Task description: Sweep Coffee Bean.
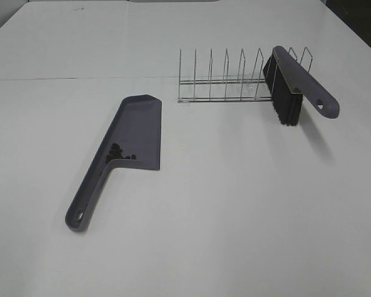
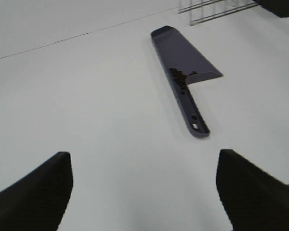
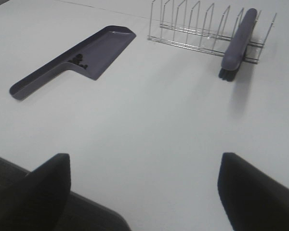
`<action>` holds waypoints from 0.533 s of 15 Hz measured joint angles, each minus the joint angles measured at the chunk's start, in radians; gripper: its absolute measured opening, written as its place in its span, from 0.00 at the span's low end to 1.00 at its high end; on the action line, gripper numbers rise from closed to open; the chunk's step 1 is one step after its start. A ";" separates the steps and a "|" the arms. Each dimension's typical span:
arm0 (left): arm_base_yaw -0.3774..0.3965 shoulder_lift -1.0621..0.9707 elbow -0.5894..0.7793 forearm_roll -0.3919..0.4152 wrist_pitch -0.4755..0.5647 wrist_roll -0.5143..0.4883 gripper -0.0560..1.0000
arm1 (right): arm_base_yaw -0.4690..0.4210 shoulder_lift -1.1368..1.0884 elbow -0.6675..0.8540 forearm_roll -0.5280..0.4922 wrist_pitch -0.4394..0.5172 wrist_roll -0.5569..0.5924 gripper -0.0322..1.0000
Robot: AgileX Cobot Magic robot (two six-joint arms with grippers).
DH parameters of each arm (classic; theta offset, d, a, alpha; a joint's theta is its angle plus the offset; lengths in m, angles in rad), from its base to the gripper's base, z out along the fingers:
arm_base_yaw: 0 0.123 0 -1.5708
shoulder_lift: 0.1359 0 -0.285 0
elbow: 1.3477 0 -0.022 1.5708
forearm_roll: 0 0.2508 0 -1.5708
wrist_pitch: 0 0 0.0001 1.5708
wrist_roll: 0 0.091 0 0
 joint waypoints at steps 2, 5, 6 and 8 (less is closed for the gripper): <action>0.152 -0.023 0.000 0.000 0.000 0.000 0.77 | -0.083 0.000 0.000 0.000 0.000 0.000 0.72; 0.279 -0.025 0.000 0.001 0.000 0.000 0.77 | -0.164 0.000 0.000 0.002 0.000 0.000 0.72; 0.285 -0.025 0.000 0.001 0.000 0.000 0.77 | -0.169 0.000 0.000 0.002 0.000 0.000 0.72; 0.273 -0.025 0.000 0.001 0.000 0.000 0.77 | -0.172 -0.014 0.000 0.008 -0.006 0.000 0.72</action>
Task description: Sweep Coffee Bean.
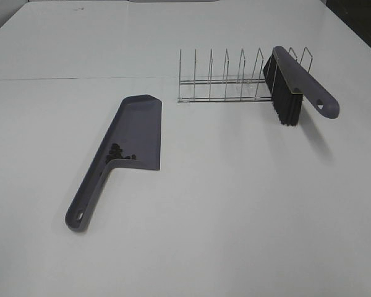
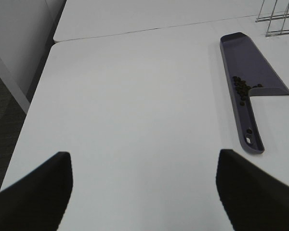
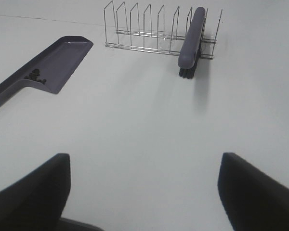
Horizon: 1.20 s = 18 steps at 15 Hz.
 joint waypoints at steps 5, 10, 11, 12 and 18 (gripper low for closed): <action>-0.006 0.000 0.000 0.000 0.000 0.000 0.77 | 0.000 -0.001 0.000 0.013 -0.001 0.000 0.72; -0.006 0.000 0.000 0.000 0.000 0.000 0.77 | 0.000 -0.001 0.000 0.015 -0.001 0.000 0.72; -0.006 0.000 0.000 0.000 0.000 0.000 0.77 | 0.000 -0.001 0.000 0.015 -0.001 0.000 0.72; -0.006 0.000 0.000 0.000 0.000 0.000 0.77 | 0.000 -0.001 0.000 0.015 -0.001 0.000 0.72; -0.006 0.000 0.000 0.000 0.000 0.000 0.77 | 0.000 -0.001 0.000 0.015 -0.001 0.000 0.72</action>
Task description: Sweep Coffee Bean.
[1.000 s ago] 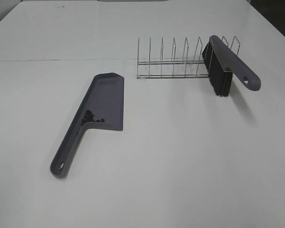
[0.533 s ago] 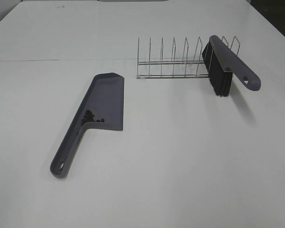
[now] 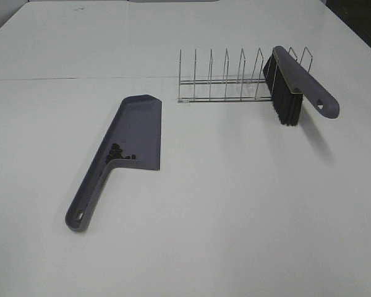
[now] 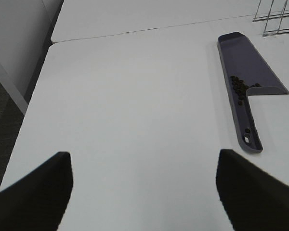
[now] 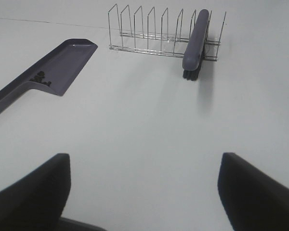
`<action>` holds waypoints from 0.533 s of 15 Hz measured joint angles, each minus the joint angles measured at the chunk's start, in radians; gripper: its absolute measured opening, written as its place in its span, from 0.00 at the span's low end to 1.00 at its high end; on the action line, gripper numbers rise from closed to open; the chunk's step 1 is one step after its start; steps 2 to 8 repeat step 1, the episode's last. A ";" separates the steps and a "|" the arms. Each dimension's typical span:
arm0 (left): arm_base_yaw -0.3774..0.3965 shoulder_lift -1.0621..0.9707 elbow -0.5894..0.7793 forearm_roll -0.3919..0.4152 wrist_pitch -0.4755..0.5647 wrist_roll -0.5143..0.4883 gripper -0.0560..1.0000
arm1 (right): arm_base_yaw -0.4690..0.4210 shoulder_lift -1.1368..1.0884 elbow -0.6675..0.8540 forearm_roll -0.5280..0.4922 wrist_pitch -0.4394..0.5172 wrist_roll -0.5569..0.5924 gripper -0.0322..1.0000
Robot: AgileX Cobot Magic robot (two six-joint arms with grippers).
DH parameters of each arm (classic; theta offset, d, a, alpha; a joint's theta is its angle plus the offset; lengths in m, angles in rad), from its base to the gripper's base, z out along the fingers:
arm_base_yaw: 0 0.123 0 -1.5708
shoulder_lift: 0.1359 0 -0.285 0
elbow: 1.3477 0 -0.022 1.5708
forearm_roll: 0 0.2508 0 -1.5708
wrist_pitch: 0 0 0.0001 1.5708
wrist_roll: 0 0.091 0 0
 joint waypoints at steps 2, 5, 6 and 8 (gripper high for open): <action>0.000 0.000 0.000 0.000 0.000 0.000 0.77 | 0.000 0.000 0.000 0.000 0.000 0.000 0.72; 0.000 0.000 0.000 0.000 0.000 0.000 0.77 | 0.000 0.000 0.000 0.000 0.000 0.000 0.72; 0.000 0.000 0.000 0.000 0.000 0.000 0.77 | 0.000 0.000 0.000 0.000 0.000 0.000 0.72; 0.000 0.000 0.000 0.000 0.000 0.000 0.77 | 0.000 0.000 0.000 0.000 0.000 0.000 0.72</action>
